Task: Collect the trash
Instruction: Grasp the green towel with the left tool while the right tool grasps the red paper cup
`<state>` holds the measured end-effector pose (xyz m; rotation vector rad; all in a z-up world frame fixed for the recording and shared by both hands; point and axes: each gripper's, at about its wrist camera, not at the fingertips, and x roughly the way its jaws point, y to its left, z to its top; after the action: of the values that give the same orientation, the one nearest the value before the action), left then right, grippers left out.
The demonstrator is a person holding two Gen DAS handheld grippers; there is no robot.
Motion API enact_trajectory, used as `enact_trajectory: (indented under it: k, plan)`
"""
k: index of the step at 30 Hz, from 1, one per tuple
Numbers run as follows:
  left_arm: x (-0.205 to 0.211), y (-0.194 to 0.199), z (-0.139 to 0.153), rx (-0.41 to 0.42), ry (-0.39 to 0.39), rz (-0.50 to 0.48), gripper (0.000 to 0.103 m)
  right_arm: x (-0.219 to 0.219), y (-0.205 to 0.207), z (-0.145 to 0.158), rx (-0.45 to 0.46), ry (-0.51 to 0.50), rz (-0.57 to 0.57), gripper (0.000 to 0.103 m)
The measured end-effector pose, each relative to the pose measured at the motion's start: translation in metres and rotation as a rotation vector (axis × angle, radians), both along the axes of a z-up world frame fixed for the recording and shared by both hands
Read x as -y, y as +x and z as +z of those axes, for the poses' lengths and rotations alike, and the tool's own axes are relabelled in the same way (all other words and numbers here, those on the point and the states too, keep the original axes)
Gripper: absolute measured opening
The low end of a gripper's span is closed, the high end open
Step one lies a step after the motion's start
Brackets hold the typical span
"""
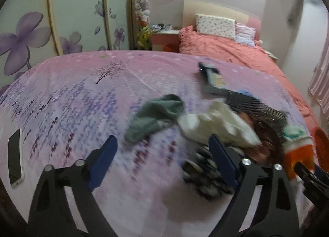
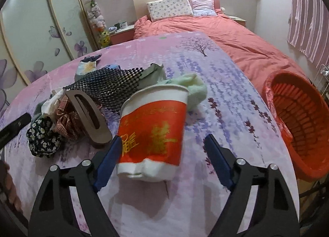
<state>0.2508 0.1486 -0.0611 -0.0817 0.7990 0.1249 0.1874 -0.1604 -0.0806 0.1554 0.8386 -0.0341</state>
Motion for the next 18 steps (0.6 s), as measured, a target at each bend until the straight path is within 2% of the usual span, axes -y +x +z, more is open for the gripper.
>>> enact_trajectory:
  k: [8,11,13,14,15,18]
  plan:
    - [-0.02,0.052,-0.023,-0.084,0.084,0.007,0.072,-0.004,0.008,-0.005,-0.015,0.039,0.03,0.076]
    - [-0.028,0.066,-0.03,-0.108,0.072,0.004,0.066,-0.006,0.007,-0.008,-0.022,0.066,0.052,0.064]
    - [-0.028,0.071,-0.034,-0.107,0.063,-0.023,0.058,-0.007,0.01,-0.01,-0.037,0.096,0.069,0.046]
    - [-0.029,0.072,-0.034,-0.101,0.061,-0.032,0.055,-0.008,0.011,-0.011,-0.044,0.108,0.075,0.043]
    - [-0.028,0.073,-0.035,-0.098,0.053,-0.045,0.048,-0.01,0.012,-0.011,-0.047,0.113,0.078,0.038]
    - [-0.026,0.074,-0.035,-0.091,0.019,-0.078,0.028,-0.012,0.01,-0.007,-0.033,0.115,0.086,0.034]
